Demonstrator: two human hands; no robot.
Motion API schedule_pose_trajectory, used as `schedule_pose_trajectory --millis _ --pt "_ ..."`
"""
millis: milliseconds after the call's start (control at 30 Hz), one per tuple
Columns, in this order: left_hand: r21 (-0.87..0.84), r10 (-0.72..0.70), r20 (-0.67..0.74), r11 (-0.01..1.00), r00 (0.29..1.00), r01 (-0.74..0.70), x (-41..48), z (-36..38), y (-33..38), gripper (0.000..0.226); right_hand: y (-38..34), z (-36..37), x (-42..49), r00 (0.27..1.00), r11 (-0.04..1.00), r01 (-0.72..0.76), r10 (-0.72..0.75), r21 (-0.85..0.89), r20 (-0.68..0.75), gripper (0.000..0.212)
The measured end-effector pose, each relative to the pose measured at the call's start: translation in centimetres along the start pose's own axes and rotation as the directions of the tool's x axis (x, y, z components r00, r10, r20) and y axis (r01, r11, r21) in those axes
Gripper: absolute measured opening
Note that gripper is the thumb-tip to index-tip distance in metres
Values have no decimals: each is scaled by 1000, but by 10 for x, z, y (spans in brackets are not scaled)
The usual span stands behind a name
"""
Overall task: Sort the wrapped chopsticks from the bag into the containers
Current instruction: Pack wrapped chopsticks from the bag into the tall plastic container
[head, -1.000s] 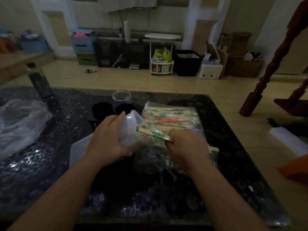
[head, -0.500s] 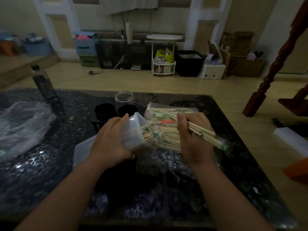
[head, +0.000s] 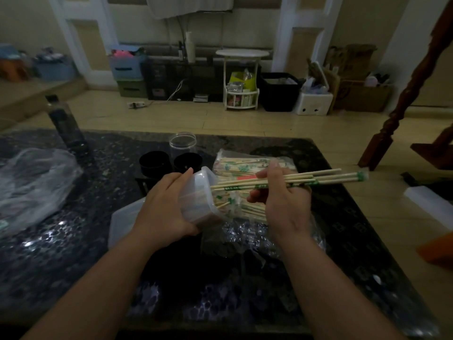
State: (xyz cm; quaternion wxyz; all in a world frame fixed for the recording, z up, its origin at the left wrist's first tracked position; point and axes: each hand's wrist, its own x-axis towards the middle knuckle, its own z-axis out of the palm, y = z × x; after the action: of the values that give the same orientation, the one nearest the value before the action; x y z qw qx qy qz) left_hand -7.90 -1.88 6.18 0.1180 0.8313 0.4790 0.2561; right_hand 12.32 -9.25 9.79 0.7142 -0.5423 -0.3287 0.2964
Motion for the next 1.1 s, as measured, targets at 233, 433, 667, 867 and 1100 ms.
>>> schedule_pose_trajectory --millis 233,433,667,867,1100 --pt "23 -4 13 1000 1000 4 -1 0 3 126 5 4 4 909 966 -256 248 -20 336 8" --pt "24 4 21 1000 1000 -4 -1 0 5 124 11 4 7 899 942 -300 331 -147 288 14" --pt "26 -34 56 999 998 33 0 -2 7 131 12 0 13 948 947 -303 288 103 137 13" --pt "25 -29 48 999 998 28 -1 -2 9 125 21 0 6 923 939 -77 195 -336 333 18" --pt "33 -31 43 999 999 29 -1 -1 7 124 21 4 5 896 957 -31 154 -287 417 22"
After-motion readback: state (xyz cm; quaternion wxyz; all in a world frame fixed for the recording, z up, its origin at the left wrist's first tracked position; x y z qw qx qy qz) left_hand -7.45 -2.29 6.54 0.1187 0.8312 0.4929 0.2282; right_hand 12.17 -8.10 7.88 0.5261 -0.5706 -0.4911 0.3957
